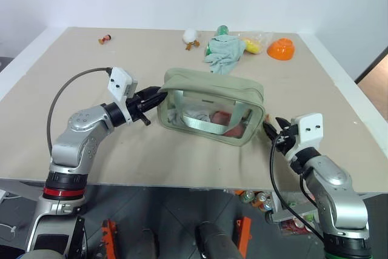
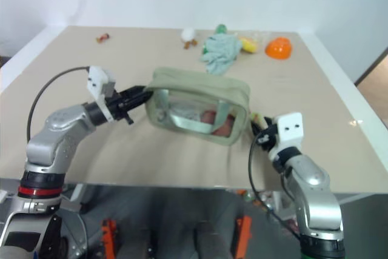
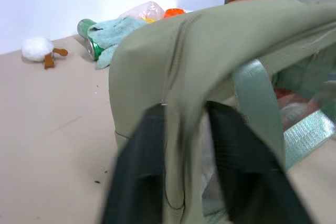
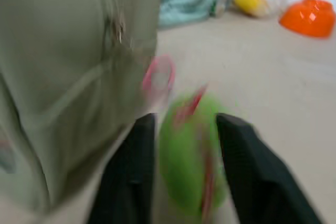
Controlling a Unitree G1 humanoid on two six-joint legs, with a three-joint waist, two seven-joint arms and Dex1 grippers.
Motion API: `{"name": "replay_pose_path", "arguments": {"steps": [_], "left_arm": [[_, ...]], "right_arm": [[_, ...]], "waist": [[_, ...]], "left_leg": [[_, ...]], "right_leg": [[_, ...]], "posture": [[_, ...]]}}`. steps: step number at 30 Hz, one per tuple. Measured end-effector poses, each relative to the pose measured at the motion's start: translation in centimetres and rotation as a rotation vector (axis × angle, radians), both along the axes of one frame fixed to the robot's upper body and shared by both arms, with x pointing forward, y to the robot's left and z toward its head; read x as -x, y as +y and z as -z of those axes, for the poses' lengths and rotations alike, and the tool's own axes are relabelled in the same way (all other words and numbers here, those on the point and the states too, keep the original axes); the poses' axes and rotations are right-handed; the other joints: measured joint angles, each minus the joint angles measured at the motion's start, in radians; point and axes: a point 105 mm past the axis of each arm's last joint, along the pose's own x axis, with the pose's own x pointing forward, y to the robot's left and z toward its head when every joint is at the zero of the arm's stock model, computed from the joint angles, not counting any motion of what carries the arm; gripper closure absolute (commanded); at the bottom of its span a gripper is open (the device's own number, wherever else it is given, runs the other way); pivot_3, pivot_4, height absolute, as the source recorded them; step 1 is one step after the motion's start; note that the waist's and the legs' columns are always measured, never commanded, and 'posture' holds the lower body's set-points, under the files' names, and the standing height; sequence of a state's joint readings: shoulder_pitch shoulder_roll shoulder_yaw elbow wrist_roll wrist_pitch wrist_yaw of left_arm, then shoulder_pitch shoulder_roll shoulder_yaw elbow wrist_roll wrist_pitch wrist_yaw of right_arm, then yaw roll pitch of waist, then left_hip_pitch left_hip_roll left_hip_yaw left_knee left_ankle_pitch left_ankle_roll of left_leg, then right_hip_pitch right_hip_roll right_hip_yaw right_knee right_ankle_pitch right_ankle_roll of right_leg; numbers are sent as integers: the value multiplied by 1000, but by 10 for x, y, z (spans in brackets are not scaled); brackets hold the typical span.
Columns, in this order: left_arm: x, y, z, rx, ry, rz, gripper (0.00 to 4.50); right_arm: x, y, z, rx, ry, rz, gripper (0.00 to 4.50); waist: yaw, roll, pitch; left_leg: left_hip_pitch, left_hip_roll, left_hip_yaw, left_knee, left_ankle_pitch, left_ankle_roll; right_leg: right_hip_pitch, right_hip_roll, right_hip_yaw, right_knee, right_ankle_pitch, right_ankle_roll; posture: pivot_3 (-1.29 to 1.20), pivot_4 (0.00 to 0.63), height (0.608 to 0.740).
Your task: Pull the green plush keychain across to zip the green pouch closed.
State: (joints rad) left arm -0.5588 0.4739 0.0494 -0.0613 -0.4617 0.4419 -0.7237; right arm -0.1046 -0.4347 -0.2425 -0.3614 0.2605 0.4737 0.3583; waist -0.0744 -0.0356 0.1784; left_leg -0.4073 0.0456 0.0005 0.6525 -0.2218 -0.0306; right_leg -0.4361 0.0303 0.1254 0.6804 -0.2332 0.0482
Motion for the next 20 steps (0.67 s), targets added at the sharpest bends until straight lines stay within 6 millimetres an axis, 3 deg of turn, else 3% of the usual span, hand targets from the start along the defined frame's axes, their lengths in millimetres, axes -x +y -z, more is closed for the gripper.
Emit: {"name": "replay_pose_path", "arguments": {"steps": [4, 6, 9, 13, 16, 18, 20], "left_arm": [[0, 5, -4, 10, -9, -10, 783], [0, 15, -11, 41, -19, -32, 106], [5, 31, -26, 135, -26, -60, 106], [11, 45, -25, 181, 3, -113, 106], [16, 65, -1, 120, 42, -215, 106], [21, 82, 36, 2, 102, -321, 106], [24, 83, 57, -63, 134, -336, 106]], "right_arm": [[1, -6, -18, -13, -45, -39, 48], [4, -13, -26, -15, -61, -51, 0], [13, -17, -29, -23, -54, -93, 0], [28, -19, -22, -45, -18, -129, 0], [45, -22, -11, -15, 25, -143, 0], [56, -27, 0, 1, 58, -132, 0], [59, -28, 2, 10, 56, -134, 0]], "waist": [[0, 0, 0], [0, 0, 0], [0, 0, 0], [0, 0, 0], [-1, 0, 0], [-1, 0, 0], [-1, 0, 0]], "left_leg": [[0, 0, 0, 0, 0, 0], [0, 0, 0, 0, 0, 0], [0, 0, 0, 0, 0, 0], [0, 0, 0, 0, 0, 0], [1, 0, 0, -1, 0, 0], [3, 0, 0, -1, 0, 0], [2, 0, 0, 0, 1, -2]], "right_leg": [[0, 0, 0, 0, 0, 0], [0, 0, 0, 0, 0, 0], [0, 0, -1, 0, 0, 0], [0, 0, 0, 0, 0, 0], [1, 0, 0, 0, -1, -1], [1, 0, 0, 0, -1, -1], [1, -1, 0, 0, -3, -5]], "posture": [[0, 150, 738], [0, 150, 738], [0, 150, 738], [0, 150, 738], [0, 150, 738], [0, 150, 738], [0, 150, 738]]}}
